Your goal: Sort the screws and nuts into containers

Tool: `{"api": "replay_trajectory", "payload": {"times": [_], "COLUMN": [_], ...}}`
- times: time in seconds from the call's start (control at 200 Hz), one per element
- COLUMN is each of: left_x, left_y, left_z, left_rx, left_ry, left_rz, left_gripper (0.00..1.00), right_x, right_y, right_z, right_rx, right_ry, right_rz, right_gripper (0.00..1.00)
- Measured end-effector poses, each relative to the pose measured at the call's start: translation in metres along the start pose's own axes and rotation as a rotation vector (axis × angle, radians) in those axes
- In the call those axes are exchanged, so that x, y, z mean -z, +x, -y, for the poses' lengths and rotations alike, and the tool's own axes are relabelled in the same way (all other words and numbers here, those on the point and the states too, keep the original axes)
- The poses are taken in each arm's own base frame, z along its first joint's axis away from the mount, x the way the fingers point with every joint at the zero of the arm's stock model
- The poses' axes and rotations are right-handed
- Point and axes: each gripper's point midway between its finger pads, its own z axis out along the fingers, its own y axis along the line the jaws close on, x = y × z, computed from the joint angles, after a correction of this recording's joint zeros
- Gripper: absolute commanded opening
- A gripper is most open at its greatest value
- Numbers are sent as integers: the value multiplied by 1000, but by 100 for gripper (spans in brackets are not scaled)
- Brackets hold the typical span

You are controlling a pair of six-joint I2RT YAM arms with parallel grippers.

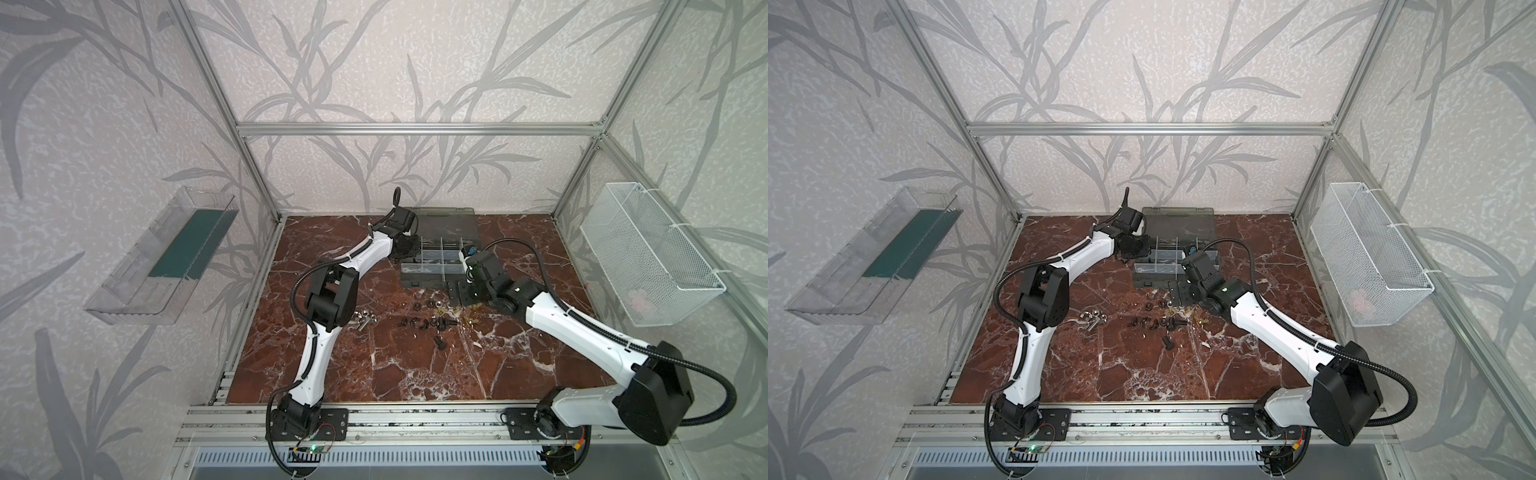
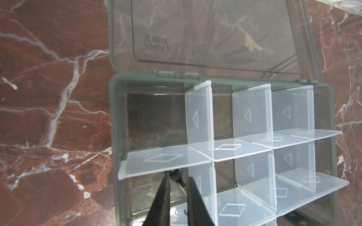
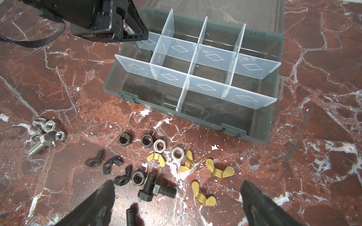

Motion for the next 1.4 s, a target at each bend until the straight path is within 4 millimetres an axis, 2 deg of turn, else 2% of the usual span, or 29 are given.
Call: {"api": "replay_trajectory", "payload": {"times": [0.12,0.265,0.35,0.46,0.52,0.63,0.795,0.865,0.945,1.08,1.165,1.255,1.335,1.4], "left_x": [0,4,15,41,62,102,163,181,192,192,184,178,177,180], "left_y": [2,5,3,-4,-10,-17,-18,-12,0,25,49,71,84,92], "left_z": [-1,-3,-4,-3,-3,-3,-8,-14,-24,-47,-65,-78,-79,-76], "left_rx": [-3,-13,-30,-53,-72,-101,-121,-122,-123,-102,-88,-76,-62,-45], "left_ry": [-4,-16,-29,-50,-65,-89,-129,-148,-167,-200,-222,-227,-203,-171], "left_rz": [-8,-19,-11,26,58,115,205,228,228,179,120,68,45,40], "left_gripper": [27,47,57,68,75,99,99,100,100,99,99,99,99,99], "right_x": [-2,-2,-2,-3,-3,-7,-19,-25,-33,-42,-46,-48,-50,-53], "right_y": [1,2,2,3,3,6,22,33,48,70,79,84,87,90], "right_z": [-1,-3,-5,-8,-9,-14,-34,-43,-52,-62,-69,-77,-87,-94], "right_rx": [1,0,0,-1,-2,8,61,89,116,130,131,131,126,126], "right_ry": [-2,-15,-24,-40,-47,-58,-79,-83,-82,-72,-65,-57,-60,-56], "right_rz": [-7,-10,-12,-17,-17,-23,-73,-106,-154,-225,-253,-271,-279,-288], "right_gripper": [99,99,99,99,99,99,99,99,100,98,95,88,87,81]}}
